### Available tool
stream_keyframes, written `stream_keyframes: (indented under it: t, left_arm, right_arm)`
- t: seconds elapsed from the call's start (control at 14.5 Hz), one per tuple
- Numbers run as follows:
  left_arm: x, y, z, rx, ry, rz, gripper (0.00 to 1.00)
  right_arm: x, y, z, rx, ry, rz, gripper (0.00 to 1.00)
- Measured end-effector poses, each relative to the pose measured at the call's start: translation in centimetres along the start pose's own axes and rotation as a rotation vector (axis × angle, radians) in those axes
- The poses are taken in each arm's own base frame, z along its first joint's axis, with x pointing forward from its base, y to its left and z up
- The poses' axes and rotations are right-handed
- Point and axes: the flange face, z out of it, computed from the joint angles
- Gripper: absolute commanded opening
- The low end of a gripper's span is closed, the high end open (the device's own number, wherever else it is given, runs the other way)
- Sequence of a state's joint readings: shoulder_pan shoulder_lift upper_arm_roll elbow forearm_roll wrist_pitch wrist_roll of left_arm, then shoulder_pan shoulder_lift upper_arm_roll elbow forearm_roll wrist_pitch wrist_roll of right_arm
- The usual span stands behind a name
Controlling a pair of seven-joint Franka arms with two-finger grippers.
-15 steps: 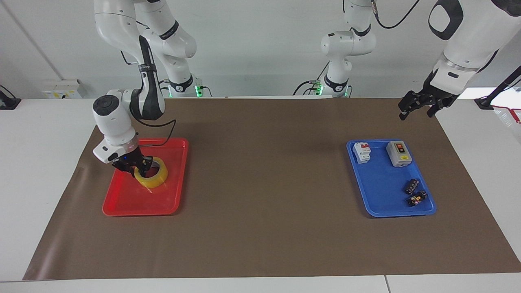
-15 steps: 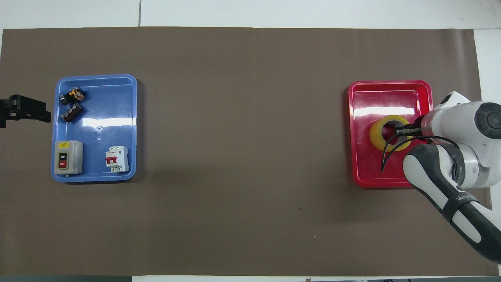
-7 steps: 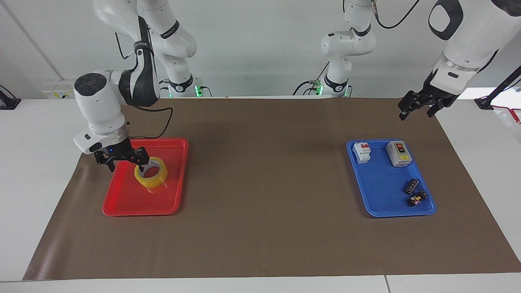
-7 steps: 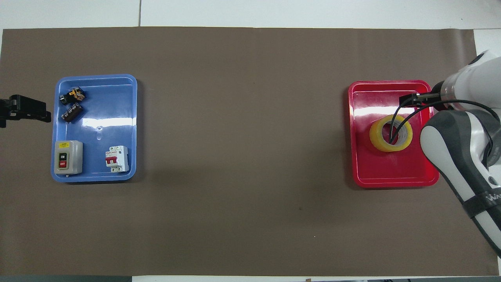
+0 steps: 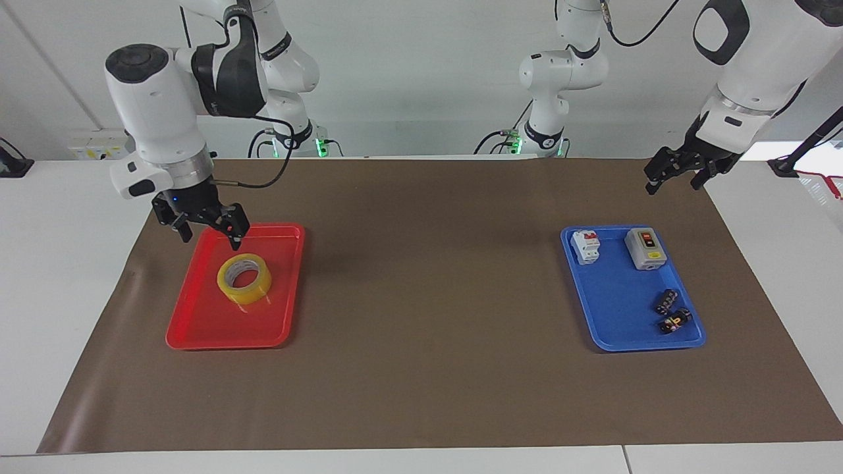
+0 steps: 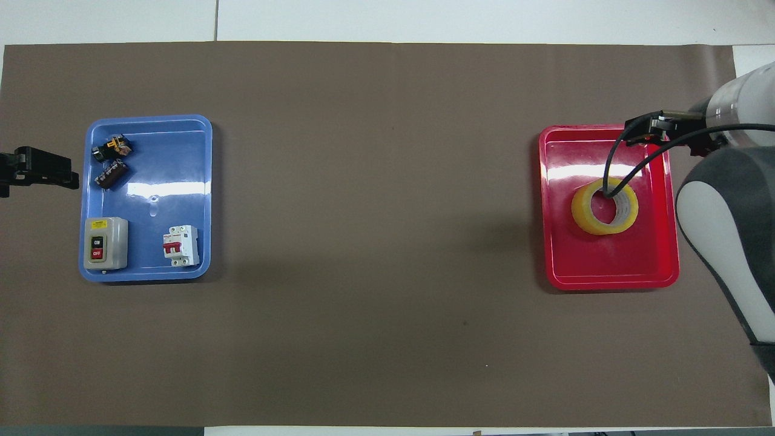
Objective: Place and move tape with both arms
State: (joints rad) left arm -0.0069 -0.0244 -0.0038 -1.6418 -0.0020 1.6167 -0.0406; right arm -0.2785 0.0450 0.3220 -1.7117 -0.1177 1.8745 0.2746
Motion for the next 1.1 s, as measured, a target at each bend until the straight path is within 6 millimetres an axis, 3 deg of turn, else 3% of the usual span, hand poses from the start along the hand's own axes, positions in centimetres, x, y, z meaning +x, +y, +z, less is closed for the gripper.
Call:
stream_keyframes:
  t: [0.28,0.41,0.76,1.1]
  left_arm:
    - [0.0,0.0,0.0,0.000,0.000,0.000,1.00]
    - [0.0,0.0,0.0,0.000,0.000,0.000,1.00]
    - [0.0,0.0,0.0,0.000,0.000,0.000,1.00]
    - [0.0,0.0,0.0,0.000,0.000,0.000,1.00]
  right_arm:
    - [-0.9,2.3,-7.4,0.001,-0.050,0.051,1.00]
    - [-1.2,2.7,-9.1,0.001,-0.053,0.058,1.00]
    - [-1.5,2.6,-8.4,-0.008,-0.096,0.055,1.00]
    - [-2.0,4.8,-6.8,-0.024,-0.147,0.057,1.00]
